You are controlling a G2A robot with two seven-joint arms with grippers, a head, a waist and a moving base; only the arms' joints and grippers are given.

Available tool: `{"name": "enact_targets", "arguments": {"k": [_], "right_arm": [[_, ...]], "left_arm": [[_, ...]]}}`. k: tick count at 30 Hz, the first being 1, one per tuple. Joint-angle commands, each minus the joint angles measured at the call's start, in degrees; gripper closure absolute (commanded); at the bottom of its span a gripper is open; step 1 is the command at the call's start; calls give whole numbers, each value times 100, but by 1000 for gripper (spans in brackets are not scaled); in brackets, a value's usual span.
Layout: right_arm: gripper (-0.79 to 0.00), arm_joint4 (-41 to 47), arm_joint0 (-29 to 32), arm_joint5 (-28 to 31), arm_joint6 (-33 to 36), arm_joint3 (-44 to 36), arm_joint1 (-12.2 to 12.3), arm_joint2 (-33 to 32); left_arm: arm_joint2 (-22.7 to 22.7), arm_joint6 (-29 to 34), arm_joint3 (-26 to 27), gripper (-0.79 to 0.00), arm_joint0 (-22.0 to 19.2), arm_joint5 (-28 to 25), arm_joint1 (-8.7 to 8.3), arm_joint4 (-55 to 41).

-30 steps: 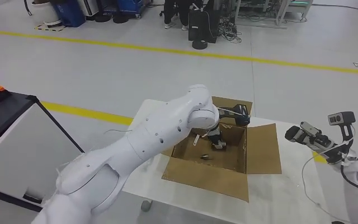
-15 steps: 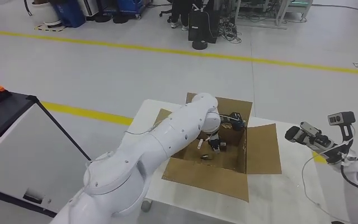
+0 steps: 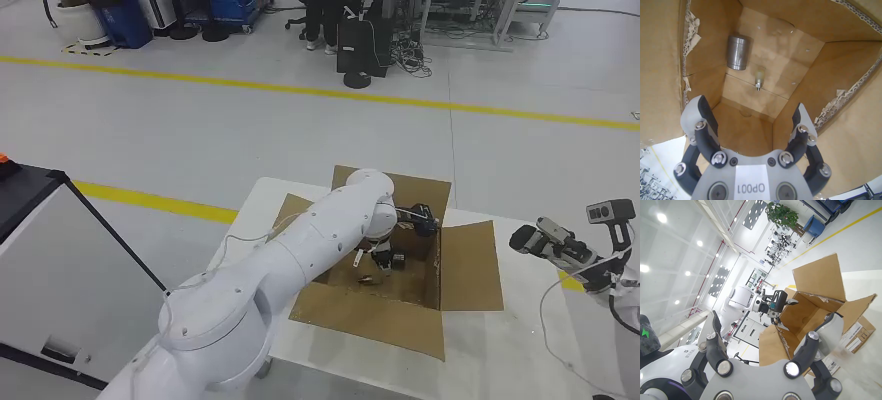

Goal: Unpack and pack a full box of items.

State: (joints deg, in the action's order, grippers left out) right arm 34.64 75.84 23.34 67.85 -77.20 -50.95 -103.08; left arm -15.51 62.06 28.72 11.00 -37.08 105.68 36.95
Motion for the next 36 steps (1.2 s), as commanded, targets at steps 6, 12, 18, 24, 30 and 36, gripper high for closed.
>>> {"name": "enact_targets", "arguments": {"k": [6, 12, 18, 24, 30, 36], "right_arm": [[-785, 0, 0, 0, -1, 0, 0, 0], [-785, 0, 0, 0, -1, 0, 0, 0], [-785, 0, 0, 0, -1, 0, 0, 0], [-785, 0, 0, 0, -1, 0, 0, 0], [-785, 0, 0, 0, -1, 0, 0, 0], [-785, 0, 0, 0, -1, 0, 0, 0]], "left_arm": [[-1, -139, 34, -785, 92, 91, -1, 26], [3, -423, -59, -785, 182, -328, 8, 158], [72, -616, -527, -785, 323, -697, 146, 230], [97, -1315, -956, -785, 388, -792, 332, 372], [184, -2067, -1341, -785, 443, -549, 482, 761], [270, -2336, -1583, -785, 526, -353, 603, 1079]]}}
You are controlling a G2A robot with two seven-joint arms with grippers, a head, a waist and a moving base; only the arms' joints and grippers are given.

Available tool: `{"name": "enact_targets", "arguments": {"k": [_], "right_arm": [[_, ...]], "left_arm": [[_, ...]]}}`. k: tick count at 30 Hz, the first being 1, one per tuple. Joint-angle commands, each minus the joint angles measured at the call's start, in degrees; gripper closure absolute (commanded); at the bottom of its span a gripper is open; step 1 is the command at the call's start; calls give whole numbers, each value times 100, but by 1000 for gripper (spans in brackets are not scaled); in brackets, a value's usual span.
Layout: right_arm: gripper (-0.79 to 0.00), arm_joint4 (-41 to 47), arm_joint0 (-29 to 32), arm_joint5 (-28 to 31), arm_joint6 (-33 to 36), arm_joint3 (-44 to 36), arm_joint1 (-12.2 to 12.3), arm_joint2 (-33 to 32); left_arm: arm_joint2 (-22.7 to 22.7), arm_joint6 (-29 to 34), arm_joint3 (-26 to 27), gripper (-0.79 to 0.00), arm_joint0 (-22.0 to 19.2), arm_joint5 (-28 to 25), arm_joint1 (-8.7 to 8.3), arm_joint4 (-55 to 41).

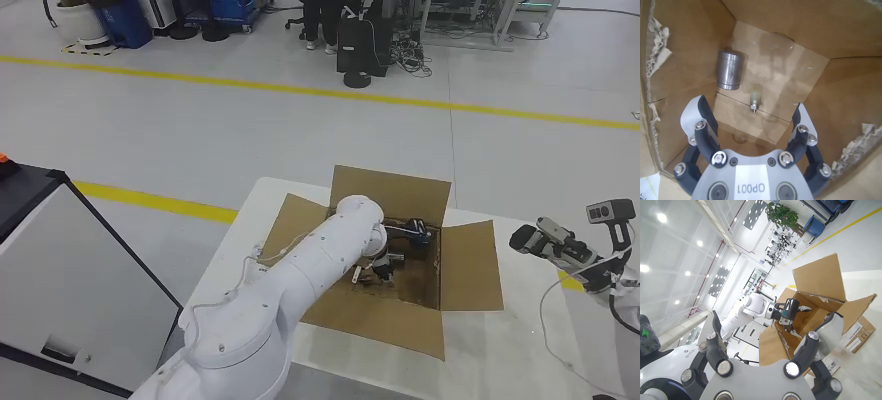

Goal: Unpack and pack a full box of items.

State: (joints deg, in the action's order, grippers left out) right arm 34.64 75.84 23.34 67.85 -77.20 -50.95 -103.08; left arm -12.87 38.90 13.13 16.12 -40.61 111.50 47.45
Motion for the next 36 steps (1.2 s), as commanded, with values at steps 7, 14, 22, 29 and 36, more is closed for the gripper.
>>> {"name": "enact_targets", "arguments": {"k": [7, 14, 22, 29, 36], "right_arm": [[-785, 0, 0, 0, -1, 0, 0, 0], [-785, 0, 0, 0, -1, 0, 0, 0], [-785, 0, 0, 0, -1, 0, 0, 0], [-785, 0, 0, 0, -1, 0, 0, 0], [-785, 0, 0, 0, -1, 0, 0, 0]], "left_arm": [[-50, 354, -215, -785, 111, -143, 145, -58], [-312, 1403, -385, -785, 103, -422, 228, -674], [-465, 2125, -381, -785, 142, -354, 279, -1310], [-259, 2240, -236, -785, 192, -240, 276, -1733], [179, 2490, 103, -785, 204, 8, 197, -2549]]}}
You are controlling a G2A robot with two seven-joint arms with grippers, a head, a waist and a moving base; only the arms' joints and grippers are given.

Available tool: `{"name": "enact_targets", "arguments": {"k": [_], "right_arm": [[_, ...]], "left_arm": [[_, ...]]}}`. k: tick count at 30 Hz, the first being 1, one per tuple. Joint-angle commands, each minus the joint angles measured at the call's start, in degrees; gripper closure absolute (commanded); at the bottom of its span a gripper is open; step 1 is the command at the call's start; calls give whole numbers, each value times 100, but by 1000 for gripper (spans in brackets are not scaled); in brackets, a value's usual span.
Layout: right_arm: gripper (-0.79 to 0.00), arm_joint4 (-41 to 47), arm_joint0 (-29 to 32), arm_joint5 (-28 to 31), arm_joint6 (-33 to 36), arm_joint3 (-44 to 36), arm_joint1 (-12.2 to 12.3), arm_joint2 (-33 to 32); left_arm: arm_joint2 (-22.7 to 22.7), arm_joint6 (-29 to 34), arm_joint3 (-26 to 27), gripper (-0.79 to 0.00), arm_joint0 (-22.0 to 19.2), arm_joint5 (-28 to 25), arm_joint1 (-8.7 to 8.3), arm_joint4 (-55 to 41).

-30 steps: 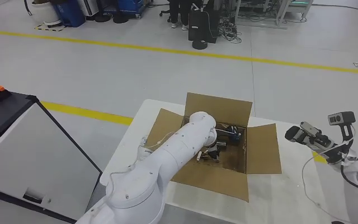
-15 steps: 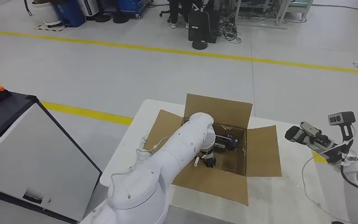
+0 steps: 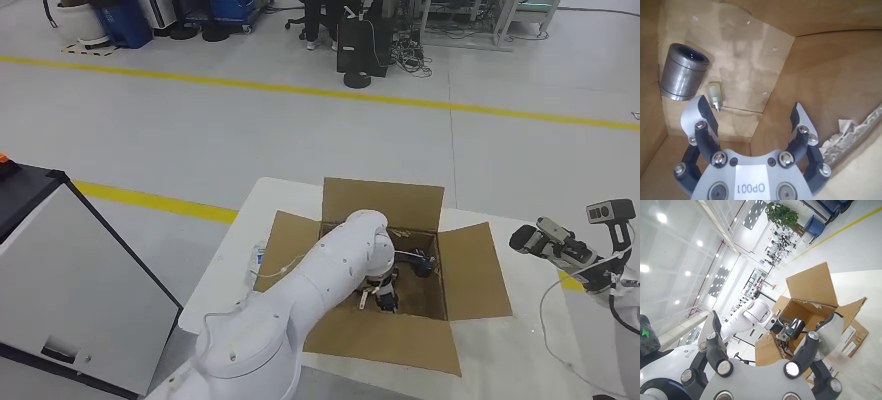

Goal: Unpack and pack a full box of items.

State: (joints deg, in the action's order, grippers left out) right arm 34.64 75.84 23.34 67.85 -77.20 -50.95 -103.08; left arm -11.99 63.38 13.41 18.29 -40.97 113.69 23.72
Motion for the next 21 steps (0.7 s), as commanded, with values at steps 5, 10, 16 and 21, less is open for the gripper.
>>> {"name": "enact_targets", "arguments": {"k": [5, 10, 16, 21], "right_arm": [[-785, 0, 0, 0, -1, 0, 0, 0], [-785, 0, 0, 0, -1, 0, 0, 0], [-785, 0, 0, 0, -1, 0, 0, 0], [-785, 0, 0, 0, -1, 0, 0, 0]], "left_arm": [[225, 371, 508, -785, -94, 373, -176, -1000], [225, 757, 921, -785, -209, 759, -423, -1754], [225, 292, 807, -785, -299, 296, -613, -1355], [225, -180, 548, -785, -307, -175, -544, -509]]}}
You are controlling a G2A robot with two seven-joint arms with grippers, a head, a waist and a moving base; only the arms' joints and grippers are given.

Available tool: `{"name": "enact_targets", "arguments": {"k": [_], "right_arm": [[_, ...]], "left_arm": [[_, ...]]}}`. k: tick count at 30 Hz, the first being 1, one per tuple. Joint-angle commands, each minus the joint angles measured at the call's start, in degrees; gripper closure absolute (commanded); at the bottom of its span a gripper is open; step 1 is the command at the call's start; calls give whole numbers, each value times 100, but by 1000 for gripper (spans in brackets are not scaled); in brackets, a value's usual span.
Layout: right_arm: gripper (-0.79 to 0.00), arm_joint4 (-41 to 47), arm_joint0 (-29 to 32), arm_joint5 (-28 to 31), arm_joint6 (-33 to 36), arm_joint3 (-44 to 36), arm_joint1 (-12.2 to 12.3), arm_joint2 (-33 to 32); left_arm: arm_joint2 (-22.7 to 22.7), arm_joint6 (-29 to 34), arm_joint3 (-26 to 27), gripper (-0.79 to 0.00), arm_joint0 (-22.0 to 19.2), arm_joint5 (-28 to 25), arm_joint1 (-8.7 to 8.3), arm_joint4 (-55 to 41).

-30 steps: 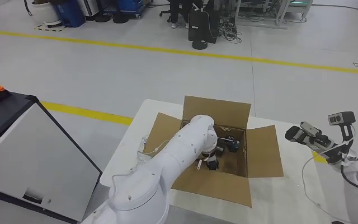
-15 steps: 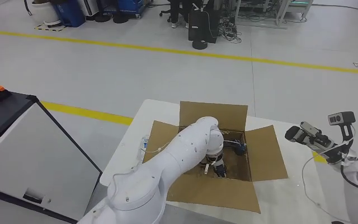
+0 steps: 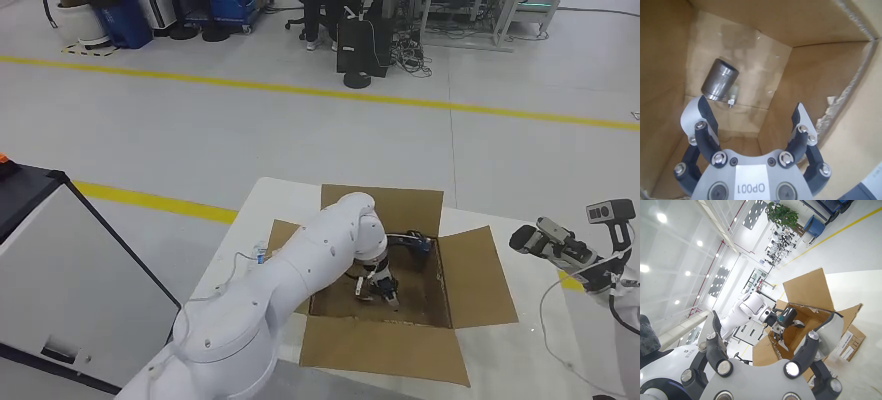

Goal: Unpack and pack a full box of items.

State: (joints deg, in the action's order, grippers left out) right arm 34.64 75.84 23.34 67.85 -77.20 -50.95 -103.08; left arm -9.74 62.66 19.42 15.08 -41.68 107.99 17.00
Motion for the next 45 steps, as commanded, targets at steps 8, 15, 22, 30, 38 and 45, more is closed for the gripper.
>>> {"name": "enact_targets", "arguments": {"k": [8, 15, 22, 30, 38, 45], "right_arm": [[-785, 0, 0, 0, -1, 0, 0, 0], [-785, 0, 0, 0, -1, 0, 0, 0], [-785, 0, 0, 0, -1, 0, 0, 0], [-785, 0, 0, 0, -1, 0, 0, 0], [-785, 0, 0, 0, -1, 0, 0, 0], [-785, 0, 0, 0, -1, 0, 0, 0]], "left_arm": [[-2, -761, -490, -785, 96, -635, 231, 849], [-2, -1549, -780, -785, 178, -607, 310, 1122], [-2, -1549, -780, -785, 178, -607, 310, 1122], [-2, -1549, -780, -785, 178, -607, 310, 1122], [-2, -1549, -780, -785, 178, -607, 310, 1122], [-2, -1549, -780, -785, 178, -607, 310, 1122]]}}
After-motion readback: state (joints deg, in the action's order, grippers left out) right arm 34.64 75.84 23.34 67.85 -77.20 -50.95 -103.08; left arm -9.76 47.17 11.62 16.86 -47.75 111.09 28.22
